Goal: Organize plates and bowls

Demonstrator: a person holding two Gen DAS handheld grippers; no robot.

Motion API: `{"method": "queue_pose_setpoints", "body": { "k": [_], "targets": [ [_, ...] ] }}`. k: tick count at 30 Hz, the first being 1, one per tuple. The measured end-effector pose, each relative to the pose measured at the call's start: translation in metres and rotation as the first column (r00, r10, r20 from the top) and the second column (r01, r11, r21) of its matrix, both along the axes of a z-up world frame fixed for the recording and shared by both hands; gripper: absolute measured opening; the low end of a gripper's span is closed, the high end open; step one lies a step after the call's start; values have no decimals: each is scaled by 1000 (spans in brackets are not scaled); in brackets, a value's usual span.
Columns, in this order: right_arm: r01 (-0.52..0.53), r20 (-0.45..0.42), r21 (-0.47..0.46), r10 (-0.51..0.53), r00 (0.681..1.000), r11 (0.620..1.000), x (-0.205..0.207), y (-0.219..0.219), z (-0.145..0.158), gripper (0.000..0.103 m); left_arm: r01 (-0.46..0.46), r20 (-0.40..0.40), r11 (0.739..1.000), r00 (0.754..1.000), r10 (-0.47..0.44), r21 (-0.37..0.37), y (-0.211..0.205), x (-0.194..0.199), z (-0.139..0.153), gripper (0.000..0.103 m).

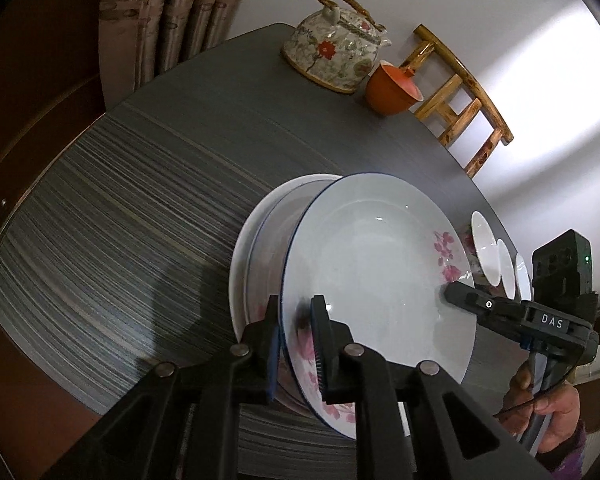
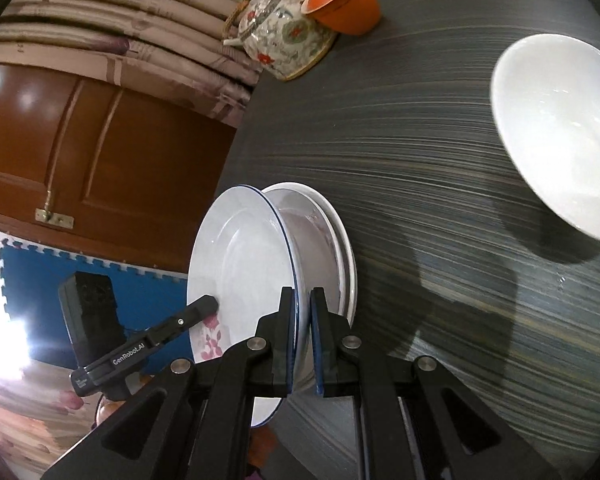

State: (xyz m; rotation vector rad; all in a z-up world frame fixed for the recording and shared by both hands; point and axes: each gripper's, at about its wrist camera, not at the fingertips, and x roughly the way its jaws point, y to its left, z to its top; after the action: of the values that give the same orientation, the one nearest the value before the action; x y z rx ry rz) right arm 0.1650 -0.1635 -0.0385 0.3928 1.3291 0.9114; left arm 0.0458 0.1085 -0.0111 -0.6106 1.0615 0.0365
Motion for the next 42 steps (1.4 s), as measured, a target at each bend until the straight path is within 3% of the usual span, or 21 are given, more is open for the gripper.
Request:
{"method": "queue_pose_setpoints", "body": {
  "k": [9, 19, 22, 25, 30, 42],
  "targets": [
    [2, -6, -36, -3, 1000, 999, -1, 0, -11, 10, 16, -8, 999, 1000, -16, 49, -3, 0, -6, 15],
    [17, -7, -34, -17, 1000, 999, 1, 2, -12, 9, 42, -20, 996, 999, -40, 84, -11, 4, -2, 27],
    [22, -12, -30, -22, 1000, 999, 2, 2, -13, 9, 61, -27, 996, 998, -59, 60, -10, 7, -1, 34],
    [26, -22, -24, -26, 999, 999, 2, 2, -14, 9, 47, -42, 999, 998, -47, 12, -4, 9, -3, 34],
    [20, -20, -29, -21, 1000, 999, 3, 2, -17, 9, 42, -55, 999, 998, -42, 3, -1, 10, -1, 34],
    [1, 9, -51, -1, 1000, 999, 0, 7, -13, 9, 34, -85, 989, 996, -22, 141, -14, 20, 8, 35]
  ]
}}
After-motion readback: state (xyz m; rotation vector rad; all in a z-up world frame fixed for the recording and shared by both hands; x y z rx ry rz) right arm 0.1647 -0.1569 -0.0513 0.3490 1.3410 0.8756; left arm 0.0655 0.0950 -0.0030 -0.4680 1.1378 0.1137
